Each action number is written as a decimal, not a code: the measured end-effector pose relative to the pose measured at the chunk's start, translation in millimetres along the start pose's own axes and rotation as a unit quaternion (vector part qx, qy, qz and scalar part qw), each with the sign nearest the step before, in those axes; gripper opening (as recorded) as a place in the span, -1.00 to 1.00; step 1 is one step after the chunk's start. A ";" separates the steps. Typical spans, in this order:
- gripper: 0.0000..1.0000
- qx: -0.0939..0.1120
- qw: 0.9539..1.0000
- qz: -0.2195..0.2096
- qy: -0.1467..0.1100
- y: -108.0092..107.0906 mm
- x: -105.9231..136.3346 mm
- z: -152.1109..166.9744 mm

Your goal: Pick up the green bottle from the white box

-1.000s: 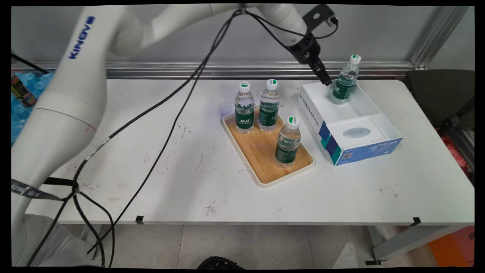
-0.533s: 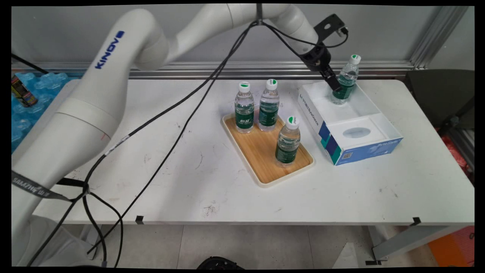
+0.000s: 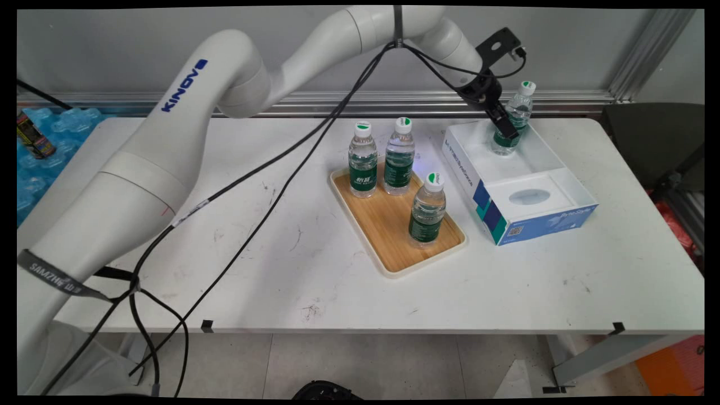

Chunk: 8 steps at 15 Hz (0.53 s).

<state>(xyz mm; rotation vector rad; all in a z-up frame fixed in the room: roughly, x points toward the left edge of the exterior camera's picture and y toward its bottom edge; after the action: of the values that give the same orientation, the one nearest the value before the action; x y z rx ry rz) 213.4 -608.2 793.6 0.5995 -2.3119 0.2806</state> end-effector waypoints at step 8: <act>-1.00 0.003 1.000 -0.003 0.014 -2.8 -0.8 10.3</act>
<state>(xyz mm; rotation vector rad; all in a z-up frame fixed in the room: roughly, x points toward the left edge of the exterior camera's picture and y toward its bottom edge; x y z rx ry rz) 209.3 -614.2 785.8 0.6024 -2.2836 0.2913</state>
